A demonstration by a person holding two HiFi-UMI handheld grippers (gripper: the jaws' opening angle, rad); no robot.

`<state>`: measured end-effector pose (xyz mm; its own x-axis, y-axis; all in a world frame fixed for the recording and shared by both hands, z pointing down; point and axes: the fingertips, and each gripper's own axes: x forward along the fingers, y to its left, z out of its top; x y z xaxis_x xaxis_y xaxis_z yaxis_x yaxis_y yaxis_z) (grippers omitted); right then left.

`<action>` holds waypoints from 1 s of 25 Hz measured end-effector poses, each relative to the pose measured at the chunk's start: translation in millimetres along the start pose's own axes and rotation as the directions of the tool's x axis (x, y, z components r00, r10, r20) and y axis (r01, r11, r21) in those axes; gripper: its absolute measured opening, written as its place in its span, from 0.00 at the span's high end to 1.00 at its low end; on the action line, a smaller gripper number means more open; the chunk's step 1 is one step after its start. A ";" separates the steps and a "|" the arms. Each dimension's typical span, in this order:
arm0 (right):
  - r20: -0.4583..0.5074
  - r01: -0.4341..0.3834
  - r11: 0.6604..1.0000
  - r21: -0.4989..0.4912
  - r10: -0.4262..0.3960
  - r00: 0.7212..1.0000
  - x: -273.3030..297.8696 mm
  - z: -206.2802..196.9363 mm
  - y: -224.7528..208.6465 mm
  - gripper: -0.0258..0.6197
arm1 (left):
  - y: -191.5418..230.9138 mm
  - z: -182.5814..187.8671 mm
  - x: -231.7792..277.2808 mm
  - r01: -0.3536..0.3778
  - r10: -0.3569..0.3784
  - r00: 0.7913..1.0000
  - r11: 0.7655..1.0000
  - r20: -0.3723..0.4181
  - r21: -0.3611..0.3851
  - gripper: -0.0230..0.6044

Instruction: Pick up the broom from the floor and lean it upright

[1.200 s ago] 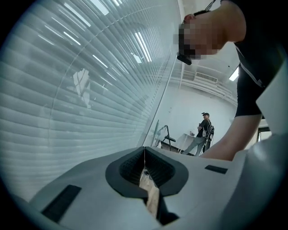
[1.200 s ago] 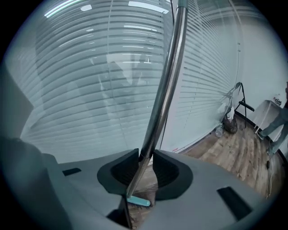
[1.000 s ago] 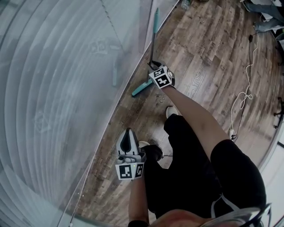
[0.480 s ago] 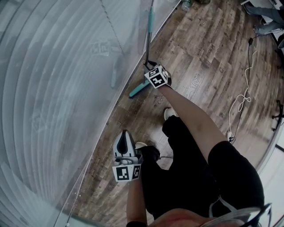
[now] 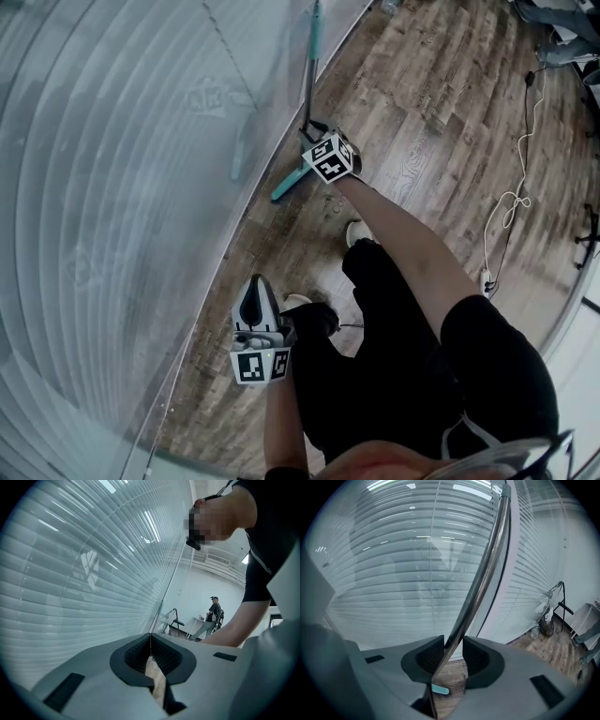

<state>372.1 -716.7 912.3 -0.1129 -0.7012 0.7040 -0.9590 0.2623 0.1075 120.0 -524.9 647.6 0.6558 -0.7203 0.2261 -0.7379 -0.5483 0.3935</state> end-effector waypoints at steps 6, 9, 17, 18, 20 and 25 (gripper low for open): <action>0.021 -0.027 1.000 -0.014 0.027 0.999 3.8 2.0 0.5 0.77 | 4.2 -3.5 1.3 -0.002 0.002 1.000 1.000 -0.021 0.002 0.93; 0.051 -0.027 1.000 -0.004 0.027 0.998 3.5 7.6 -0.1 0.75 | 1.5 -2.6 4.8 0.005 -0.005 1.000 1.000 -0.025 0.001 0.93; 0.149 -0.031 0.999 0.030 0.026 0.989 -6.8 25.5 -2.6 0.70 | -6.4 2.2 9.9 0.023 -0.023 1.000 1.000 -0.020 -0.007 0.93; 0.155 -0.031 0.999 0.029 0.026 0.988 -9.5 26.8 -3.0 0.69 | -6.7 3.8 10.8 0.024 -0.024 1.000 1.000 -0.020 -0.007 0.93; 0.152 -0.025 0.999 0.033 0.020 0.988 -17.2 28.8 -5.4 0.69 | -7.9 8.2 13.2 0.027 -0.027 0.999 1.000 -0.019 -0.010 0.93; 0.132 0.019 0.996 0.086 -0.030 0.991 -61.1 40.8 -15.5 0.68 | -25.8 33.7 12.6 0.050 -0.050 0.998 0.999 -0.029 -0.009 0.93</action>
<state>383.2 -704.9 839.0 -0.1173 -0.7904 0.6013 -0.9797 0.1913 0.0603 142.0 -534.2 610.3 0.6964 -0.6792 0.2318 -0.7027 -0.5798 0.4125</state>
